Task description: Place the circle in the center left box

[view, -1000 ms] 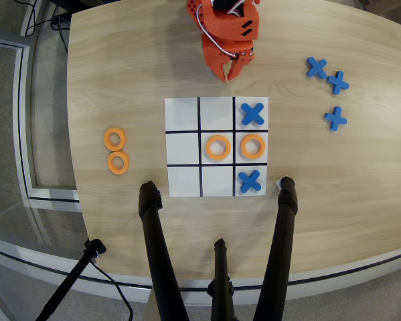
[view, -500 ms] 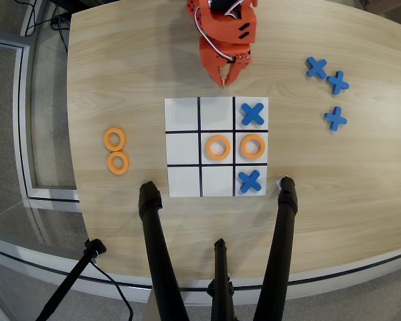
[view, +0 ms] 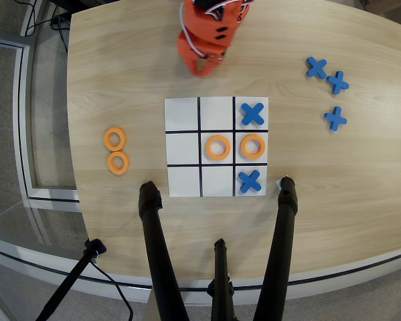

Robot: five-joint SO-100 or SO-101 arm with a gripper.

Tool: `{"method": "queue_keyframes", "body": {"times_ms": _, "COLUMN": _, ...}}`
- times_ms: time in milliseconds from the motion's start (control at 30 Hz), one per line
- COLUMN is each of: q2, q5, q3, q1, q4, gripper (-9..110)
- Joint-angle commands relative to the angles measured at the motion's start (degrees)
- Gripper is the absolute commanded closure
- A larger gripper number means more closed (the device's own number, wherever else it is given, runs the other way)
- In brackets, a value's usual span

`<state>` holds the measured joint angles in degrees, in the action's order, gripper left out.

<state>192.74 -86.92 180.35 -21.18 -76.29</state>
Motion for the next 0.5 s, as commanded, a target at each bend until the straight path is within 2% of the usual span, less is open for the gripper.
{"method": "queue_keyframes", "body": {"times_ms": 0, "q2": 1.5, "q5": -0.4, "q3": 3.2, "q1": -25.2, "q4": -1.1, "gripper": 102}}
{"method": "queue_keyframes", "body": {"times_ms": 133, "q2": 1.6, "q5": -0.4, "q3": 3.2, "q1": -52.6, "q4": -1.1, "gripper": 102}}
{"method": "queue_keyframes", "body": {"times_ms": 233, "q2": 1.7, "q5": -1.1, "q3": 3.2, "q1": -65.4, "q4": -1.1, "gripper": 102}}
{"method": "queue_keyframes", "body": {"times_ms": 333, "q2": 1.7, "q5": -1.1, "q3": 3.2, "q1": -72.7, "q4": -1.1, "gripper": 102}}
{"method": "queue_keyframes", "body": {"times_ms": 467, "q2": 1.7, "q5": -1.1, "q3": 3.2, "q1": -76.5, "q4": -1.1, "gripper": 102}}
